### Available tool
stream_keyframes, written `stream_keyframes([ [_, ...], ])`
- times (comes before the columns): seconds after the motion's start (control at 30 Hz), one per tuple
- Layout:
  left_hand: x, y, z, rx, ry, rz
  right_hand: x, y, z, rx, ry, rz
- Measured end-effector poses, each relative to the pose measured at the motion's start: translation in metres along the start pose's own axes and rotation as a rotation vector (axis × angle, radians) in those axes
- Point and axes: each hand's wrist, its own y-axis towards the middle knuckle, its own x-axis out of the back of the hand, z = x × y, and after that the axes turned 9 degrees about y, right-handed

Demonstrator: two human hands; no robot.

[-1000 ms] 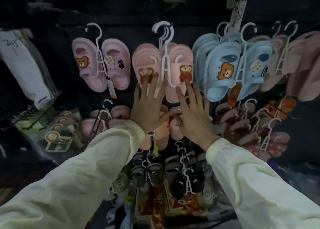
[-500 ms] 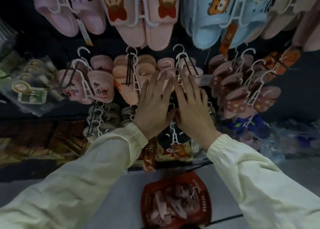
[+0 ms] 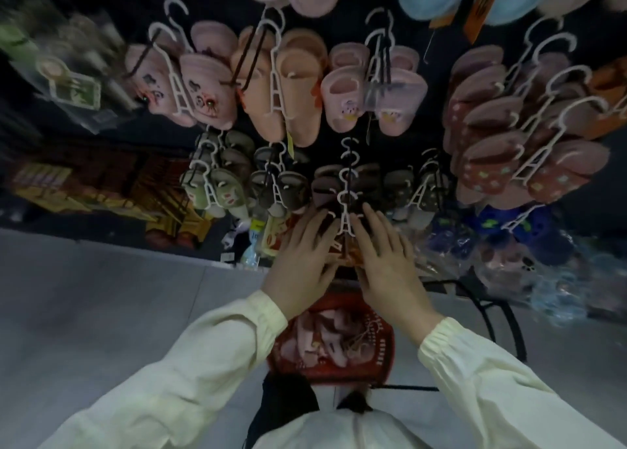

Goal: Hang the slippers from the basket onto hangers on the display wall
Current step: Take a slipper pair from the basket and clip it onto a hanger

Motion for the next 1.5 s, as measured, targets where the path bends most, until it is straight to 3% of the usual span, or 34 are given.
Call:
stream_keyframes([
  [0.3, -0.066, -0.076, -0.003, 0.280, -0.116, 0.138, -0.075, -0.039, -0.031, 0.041, 0.059, 0.211],
  [0.53, -0.135, -0.129, 0.017, 0.505, -0.228, 0.236, -0.147, -0.044, -0.077, -0.064, 0.116, 0.375],
  [0.83, -0.326, -0.193, 0.046, 0.575, -0.299, 0.556, -0.302, -0.047, -0.163, -0.260, 0.096, 0.505],
  [1.1, -0.447, -0.207, 0.066, 0.781, -0.312, 0.538, -0.434, -0.052, -0.207, -0.354, 0.037, 0.673],
  [1.2, -0.475, -0.199, 0.066, 0.731, -0.291, 0.628, -0.468, -0.057, -0.219, -0.409, -0.007, 0.745],
  [1.37, -0.512, -0.203, 0.070, 0.530, -0.195, 0.924, -0.503, -0.066, -0.234, -0.503, -0.005, 0.869],
  [1.5, -0.532, -0.206, 0.071, 0.494, -0.193, 1.007, -0.524, -0.072, -0.253, -0.537, -0.049, 0.953],
])
